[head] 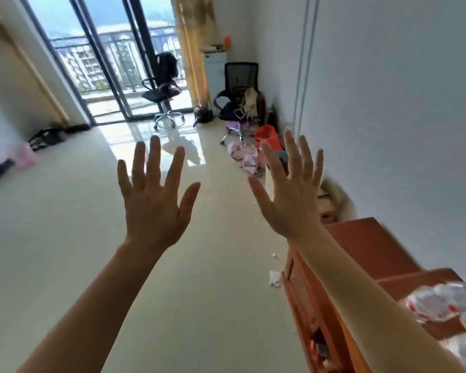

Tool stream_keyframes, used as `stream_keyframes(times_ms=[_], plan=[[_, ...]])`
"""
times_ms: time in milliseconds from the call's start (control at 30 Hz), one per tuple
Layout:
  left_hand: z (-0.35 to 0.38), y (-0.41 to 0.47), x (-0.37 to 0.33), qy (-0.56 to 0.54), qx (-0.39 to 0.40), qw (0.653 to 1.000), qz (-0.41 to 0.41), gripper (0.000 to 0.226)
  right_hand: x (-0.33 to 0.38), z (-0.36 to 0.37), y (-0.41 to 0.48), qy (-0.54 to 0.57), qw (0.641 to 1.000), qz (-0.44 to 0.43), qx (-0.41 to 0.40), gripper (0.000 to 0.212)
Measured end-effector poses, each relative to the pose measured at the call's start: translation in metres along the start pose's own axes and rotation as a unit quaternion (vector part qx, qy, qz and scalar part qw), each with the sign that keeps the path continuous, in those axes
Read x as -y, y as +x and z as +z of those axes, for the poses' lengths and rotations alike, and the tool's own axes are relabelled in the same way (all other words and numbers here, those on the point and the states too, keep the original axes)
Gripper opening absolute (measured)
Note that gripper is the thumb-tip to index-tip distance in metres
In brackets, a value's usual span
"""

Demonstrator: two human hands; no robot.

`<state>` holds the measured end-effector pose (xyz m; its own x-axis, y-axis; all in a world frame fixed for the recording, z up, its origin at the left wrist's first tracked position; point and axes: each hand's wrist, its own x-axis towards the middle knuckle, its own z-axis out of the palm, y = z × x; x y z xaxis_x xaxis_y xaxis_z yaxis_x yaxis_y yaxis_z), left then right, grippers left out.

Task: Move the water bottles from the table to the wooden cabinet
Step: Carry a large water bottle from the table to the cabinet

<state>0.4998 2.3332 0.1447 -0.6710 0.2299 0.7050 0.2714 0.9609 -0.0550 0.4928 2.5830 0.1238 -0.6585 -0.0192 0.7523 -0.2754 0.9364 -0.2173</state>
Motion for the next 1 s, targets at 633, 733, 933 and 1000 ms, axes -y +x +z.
stream_keyframes(times_ms=[633,733,933,1000], plan=[[0.03,0.021,0.495,0.25,0.006,0.931,-0.265,0.079,0.408,0.374,0.243,0.195,0.944,-0.264,0.014,0.073],[0.067,0.049,0.556,0.276,0.027,0.917,-0.287,0.08,0.438,0.447,0.29,0.216,0.934,-0.285,0.018,0.073],[0.101,0.086,0.665,0.327,0.057,0.877,-0.347,0.078,0.525,0.568,0.371,0.258,0.908,-0.327,0.05,0.076],[0.098,0.082,0.702,0.347,0.054,0.858,-0.375,0.075,0.569,0.6,0.388,0.284,0.891,-0.348,0.069,0.077]])
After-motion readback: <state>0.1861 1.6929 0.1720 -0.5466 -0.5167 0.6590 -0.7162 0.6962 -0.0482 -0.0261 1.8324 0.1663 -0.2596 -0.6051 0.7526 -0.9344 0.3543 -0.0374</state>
